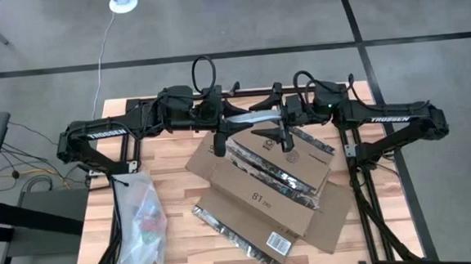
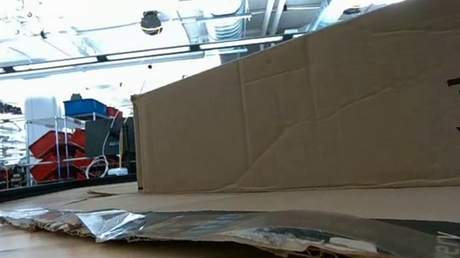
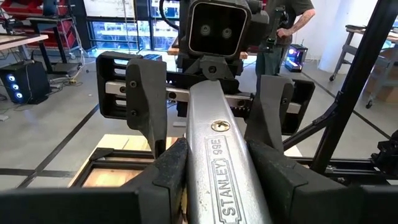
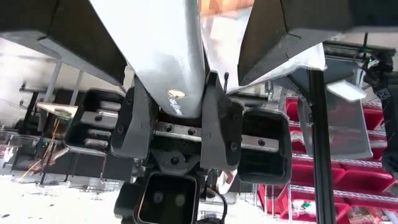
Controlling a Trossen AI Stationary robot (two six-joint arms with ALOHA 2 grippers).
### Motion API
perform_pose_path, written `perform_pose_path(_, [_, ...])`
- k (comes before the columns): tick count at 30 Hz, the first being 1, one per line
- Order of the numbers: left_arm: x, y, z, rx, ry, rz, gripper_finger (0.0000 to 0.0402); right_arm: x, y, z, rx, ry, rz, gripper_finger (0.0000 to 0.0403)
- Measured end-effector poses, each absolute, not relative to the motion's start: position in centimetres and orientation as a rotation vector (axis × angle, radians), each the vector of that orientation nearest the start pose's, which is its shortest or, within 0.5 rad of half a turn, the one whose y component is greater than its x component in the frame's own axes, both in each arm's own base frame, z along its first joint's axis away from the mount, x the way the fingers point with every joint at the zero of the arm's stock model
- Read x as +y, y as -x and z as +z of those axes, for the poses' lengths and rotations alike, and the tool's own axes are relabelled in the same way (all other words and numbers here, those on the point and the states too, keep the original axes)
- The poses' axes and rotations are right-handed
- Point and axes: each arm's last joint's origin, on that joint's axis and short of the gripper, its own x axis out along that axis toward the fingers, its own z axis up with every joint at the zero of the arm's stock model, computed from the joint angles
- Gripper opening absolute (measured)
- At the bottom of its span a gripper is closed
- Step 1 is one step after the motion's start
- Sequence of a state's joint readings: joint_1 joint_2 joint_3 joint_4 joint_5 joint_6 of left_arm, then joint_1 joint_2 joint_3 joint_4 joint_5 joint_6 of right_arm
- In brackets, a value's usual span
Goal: Unpack boxes
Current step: Break down the box until it is fully flat
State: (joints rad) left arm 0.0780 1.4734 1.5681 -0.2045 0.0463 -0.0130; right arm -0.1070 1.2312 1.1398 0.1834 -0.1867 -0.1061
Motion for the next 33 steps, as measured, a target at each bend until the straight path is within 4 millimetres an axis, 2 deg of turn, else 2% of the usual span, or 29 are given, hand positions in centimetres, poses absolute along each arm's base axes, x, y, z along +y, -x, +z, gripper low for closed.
perform_pose_path(4, [2.42, -32.78, 43.85, 0.109, 0.015, 0.031, 0.0117, -2.43, -27.63, 39.91, -0.101, 0.113, 0.075, 0.0249])
perform_pose_path(13, [2.42, -32.75, 43.80, 0.116, 0.015, 0.030, 0.0117, -2.42, -27.63, 39.96, -0.106, 0.120, 0.078, 0.0150])
perform_pose_path(33, [2.40, -32.75, 43.79, 0.120, 0.012, 0.027, 0.0117, -2.33, -27.57, 40.34, -0.145, 0.118, 0.107, 0.0148])
